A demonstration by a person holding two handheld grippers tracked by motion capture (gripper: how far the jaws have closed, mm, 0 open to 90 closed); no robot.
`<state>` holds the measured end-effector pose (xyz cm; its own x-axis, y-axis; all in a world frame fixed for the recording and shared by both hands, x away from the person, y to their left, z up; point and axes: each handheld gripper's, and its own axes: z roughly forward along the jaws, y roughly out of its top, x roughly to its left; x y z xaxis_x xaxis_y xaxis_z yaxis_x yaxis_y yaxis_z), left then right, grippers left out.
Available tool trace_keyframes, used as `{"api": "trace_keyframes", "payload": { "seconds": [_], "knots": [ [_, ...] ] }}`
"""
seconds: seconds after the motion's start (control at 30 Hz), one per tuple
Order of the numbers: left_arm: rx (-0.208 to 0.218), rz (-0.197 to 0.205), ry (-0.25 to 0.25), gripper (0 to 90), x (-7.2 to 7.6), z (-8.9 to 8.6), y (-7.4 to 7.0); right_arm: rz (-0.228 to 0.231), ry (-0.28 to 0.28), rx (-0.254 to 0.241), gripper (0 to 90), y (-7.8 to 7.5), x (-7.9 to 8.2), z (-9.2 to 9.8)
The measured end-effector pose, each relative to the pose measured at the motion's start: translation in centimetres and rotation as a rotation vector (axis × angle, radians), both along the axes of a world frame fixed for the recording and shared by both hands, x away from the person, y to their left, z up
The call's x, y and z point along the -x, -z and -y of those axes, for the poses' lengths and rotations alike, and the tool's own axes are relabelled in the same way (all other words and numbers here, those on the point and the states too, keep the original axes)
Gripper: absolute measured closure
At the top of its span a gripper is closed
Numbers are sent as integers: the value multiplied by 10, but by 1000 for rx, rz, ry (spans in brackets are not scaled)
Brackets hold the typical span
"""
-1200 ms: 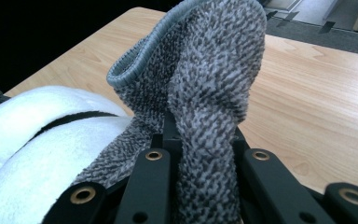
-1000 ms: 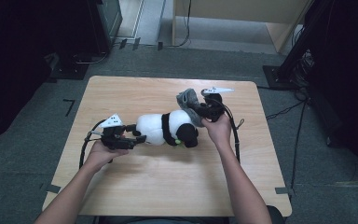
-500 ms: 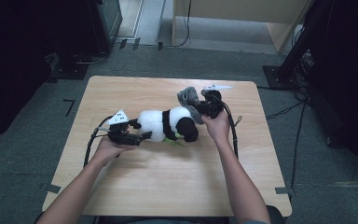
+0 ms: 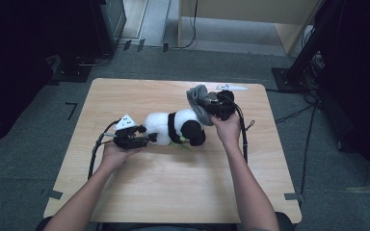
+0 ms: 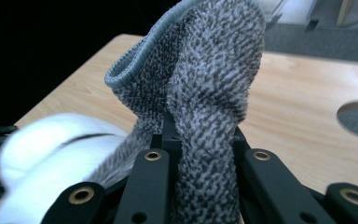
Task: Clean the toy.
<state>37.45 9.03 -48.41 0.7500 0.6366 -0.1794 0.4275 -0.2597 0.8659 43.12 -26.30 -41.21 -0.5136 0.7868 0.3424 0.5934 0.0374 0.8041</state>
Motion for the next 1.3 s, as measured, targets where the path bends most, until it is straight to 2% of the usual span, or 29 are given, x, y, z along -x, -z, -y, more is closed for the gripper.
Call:
{"api": "trace_keyframes", "payload": {
  "seconds": [0.07, 0.2, 0.37, 0.47, 0.6, 0.73, 0.9, 1.0, 1.03, 1.1, 1.23, 1.3],
  "knots": [
    [6, -13, -8, 462, 0, 0, -2, 11, -11, 17, 789, -14, 6, -2],
    [18, -32, -17, 503, 1, 0, -6, 80, -54, 16, 789, -46, 24, -12],
    [37, -95, -30, 534, 3, 0, -15, 149, -138, -2, 787, -82, 45, -38],
    [49, -117, -31, 551, 7, -3, -20, 148, -189, -25, 785, -90, 51, -55],
    [36, -119, -34, 550, 13, -5, -23, 113, -259, -30, 784, -82, 57, -82],
    [47, -137, -45, 543, 13, -5, -20, 56, -309, -30, 782, -61, 58, -112],
    [53, -126, -55, 538, 13, -5, -18, -1, -343, -36, 781, -34, 57, -142],
    [41, -131, -59, 539, 14, -4, -18, -52, -331, 49, 781, -14, 50, -156],
    [33, -135, -60, 540, 14, -4, -17, -53, -335, 56, 781, -9, 48, -157],
    [35, -137, -56, 541, 13, -5, -15, -60, -332, 36, 782, -3, 47, -155],
    [28, -142, -57, 544, 12, -4, -15, -31, -322, 101, 781, -4, 46, -152],
    [26, -144, -54, 544, 12, -5, -15, -34, -319, 115, 781, -6, 46, -148]
  ]
}}
